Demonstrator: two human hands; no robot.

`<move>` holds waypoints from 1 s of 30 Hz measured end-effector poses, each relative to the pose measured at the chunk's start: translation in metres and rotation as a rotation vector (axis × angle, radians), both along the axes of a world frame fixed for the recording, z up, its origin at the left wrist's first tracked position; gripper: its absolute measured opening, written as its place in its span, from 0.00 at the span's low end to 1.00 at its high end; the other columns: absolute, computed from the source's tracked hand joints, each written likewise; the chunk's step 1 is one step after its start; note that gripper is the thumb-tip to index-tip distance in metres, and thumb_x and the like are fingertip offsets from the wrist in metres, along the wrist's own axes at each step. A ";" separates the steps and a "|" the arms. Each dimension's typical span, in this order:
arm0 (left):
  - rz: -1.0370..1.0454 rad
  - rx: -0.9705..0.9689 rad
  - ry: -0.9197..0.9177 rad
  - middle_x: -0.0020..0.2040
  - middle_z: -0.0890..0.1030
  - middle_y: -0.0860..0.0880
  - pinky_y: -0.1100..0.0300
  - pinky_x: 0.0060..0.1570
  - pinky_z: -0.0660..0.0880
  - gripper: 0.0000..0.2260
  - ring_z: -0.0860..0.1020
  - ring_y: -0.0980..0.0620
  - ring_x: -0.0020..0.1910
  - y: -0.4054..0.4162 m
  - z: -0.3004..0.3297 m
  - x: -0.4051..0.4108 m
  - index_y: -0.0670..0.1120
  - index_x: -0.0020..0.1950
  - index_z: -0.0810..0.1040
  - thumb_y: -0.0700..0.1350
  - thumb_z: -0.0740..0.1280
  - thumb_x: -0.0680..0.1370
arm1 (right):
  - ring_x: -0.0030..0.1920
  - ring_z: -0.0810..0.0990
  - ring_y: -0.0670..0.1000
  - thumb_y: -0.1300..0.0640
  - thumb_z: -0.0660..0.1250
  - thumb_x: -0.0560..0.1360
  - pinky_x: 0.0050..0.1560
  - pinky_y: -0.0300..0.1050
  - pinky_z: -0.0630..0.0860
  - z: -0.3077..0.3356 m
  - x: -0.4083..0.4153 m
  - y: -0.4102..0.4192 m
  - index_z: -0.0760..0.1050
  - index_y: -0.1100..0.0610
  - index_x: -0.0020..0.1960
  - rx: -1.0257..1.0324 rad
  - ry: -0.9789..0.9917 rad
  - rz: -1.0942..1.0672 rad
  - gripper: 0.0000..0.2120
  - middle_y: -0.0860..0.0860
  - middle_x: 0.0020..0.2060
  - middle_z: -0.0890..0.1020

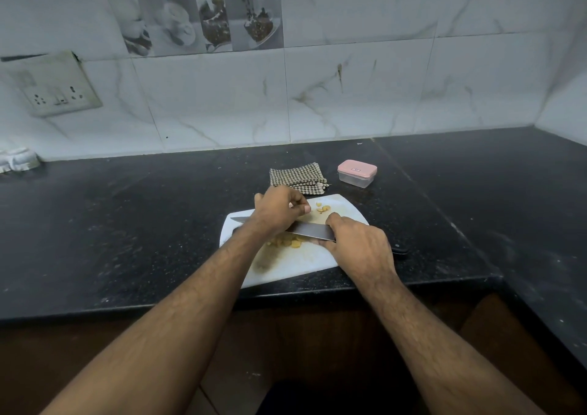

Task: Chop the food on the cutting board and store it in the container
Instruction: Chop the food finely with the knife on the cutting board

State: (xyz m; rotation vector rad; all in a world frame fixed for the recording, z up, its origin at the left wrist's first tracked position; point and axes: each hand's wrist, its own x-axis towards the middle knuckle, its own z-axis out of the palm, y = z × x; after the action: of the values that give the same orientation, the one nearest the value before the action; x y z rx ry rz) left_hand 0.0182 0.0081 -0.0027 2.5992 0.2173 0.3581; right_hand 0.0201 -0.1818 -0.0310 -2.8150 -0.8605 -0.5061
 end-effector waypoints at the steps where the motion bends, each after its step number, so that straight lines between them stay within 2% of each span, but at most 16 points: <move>1: 0.006 -0.008 0.006 0.49 0.83 0.58 0.45 0.65 0.61 0.05 0.75 0.55 0.53 -0.001 0.001 0.000 0.55 0.48 0.85 0.52 0.70 0.80 | 0.45 0.81 0.50 0.38 0.61 0.80 0.42 0.48 0.78 0.000 0.000 0.000 0.70 0.49 0.59 0.002 0.003 0.001 0.16 0.45 0.47 0.80; 6: 0.047 -0.069 -0.033 0.38 0.78 0.59 0.49 0.61 0.59 0.08 0.75 0.55 0.49 -0.001 0.006 -0.006 0.52 0.50 0.85 0.49 0.66 0.83 | 0.45 0.80 0.50 0.38 0.62 0.80 0.44 0.49 0.78 0.000 0.000 0.000 0.71 0.48 0.57 0.014 0.031 0.015 0.15 0.45 0.47 0.80; 10: 0.060 0.030 -0.152 0.43 0.78 0.56 0.52 0.54 0.59 0.08 0.75 0.51 0.52 0.002 0.011 -0.019 0.49 0.50 0.85 0.50 0.67 0.83 | 0.42 0.80 0.49 0.35 0.58 0.80 0.41 0.48 0.79 -0.002 0.001 0.001 0.72 0.48 0.56 -0.001 0.039 -0.013 0.17 0.45 0.44 0.79; 14: 0.071 0.151 -0.403 0.52 0.76 0.54 0.53 0.54 0.61 0.06 0.70 0.51 0.57 0.010 0.005 -0.036 0.51 0.57 0.83 0.47 0.66 0.83 | 0.43 0.81 0.50 0.35 0.54 0.81 0.39 0.47 0.75 0.002 -0.002 0.002 0.74 0.48 0.60 -0.072 0.045 -0.034 0.20 0.46 0.43 0.77; 17: 0.103 0.180 -0.556 0.54 0.76 0.53 0.53 0.53 0.66 0.06 0.70 0.50 0.56 0.011 -0.003 -0.051 0.51 0.59 0.79 0.47 0.66 0.83 | 0.44 0.82 0.51 0.35 0.49 0.82 0.36 0.47 0.73 0.004 -0.007 0.000 0.73 0.49 0.61 -0.065 -0.003 -0.069 0.23 0.47 0.46 0.79; 19: 0.088 0.091 -0.536 0.51 0.77 0.55 0.49 0.53 0.71 0.04 0.72 0.51 0.52 0.014 -0.011 -0.063 0.51 0.54 0.77 0.49 0.66 0.82 | 0.43 0.83 0.52 0.35 0.47 0.82 0.35 0.47 0.70 0.004 -0.010 -0.001 0.73 0.50 0.60 -0.066 -0.031 -0.081 0.24 0.47 0.46 0.79; 21: 0.038 -0.021 -0.396 0.47 0.79 0.57 0.46 0.55 0.74 0.03 0.75 0.53 0.51 0.019 -0.022 -0.073 0.52 0.52 0.79 0.50 0.68 0.81 | 0.43 0.82 0.53 0.36 0.47 0.82 0.35 0.47 0.70 0.003 -0.012 -0.002 0.73 0.49 0.60 -0.069 -0.027 -0.081 0.24 0.47 0.46 0.78; 23: 0.000 -0.066 -0.231 0.48 0.81 0.57 0.46 0.59 0.75 0.08 0.77 0.55 0.52 0.023 -0.032 -0.079 0.51 0.57 0.82 0.50 0.71 0.79 | 0.43 0.82 0.53 0.36 0.48 0.83 0.35 0.47 0.70 0.003 -0.012 -0.002 0.74 0.48 0.60 -0.070 -0.020 -0.071 0.23 0.47 0.45 0.78; 25: -0.012 -0.085 -0.145 0.51 0.82 0.57 0.47 0.61 0.76 0.12 0.79 0.55 0.54 0.026 -0.038 -0.081 0.50 0.60 0.83 0.51 0.73 0.78 | 0.43 0.82 0.52 0.36 0.49 0.83 0.35 0.47 0.71 0.003 -0.012 -0.001 0.74 0.47 0.60 -0.081 -0.026 -0.063 0.22 0.47 0.44 0.77; 30: 0.005 -0.149 -0.129 0.48 0.80 0.58 0.48 0.57 0.78 0.02 0.79 0.56 0.50 0.026 -0.042 -0.079 0.55 0.48 0.87 0.50 0.73 0.78 | 0.43 0.82 0.53 0.36 0.48 0.83 0.35 0.47 0.71 0.002 -0.012 0.000 0.74 0.47 0.61 -0.078 -0.030 -0.066 0.22 0.47 0.45 0.78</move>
State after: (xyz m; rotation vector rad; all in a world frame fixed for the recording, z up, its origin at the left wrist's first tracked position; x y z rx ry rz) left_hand -0.0605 0.0338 -0.0442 2.4198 0.1982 0.4904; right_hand 0.0082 -0.1822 -0.0290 -2.9223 -0.8119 -0.5361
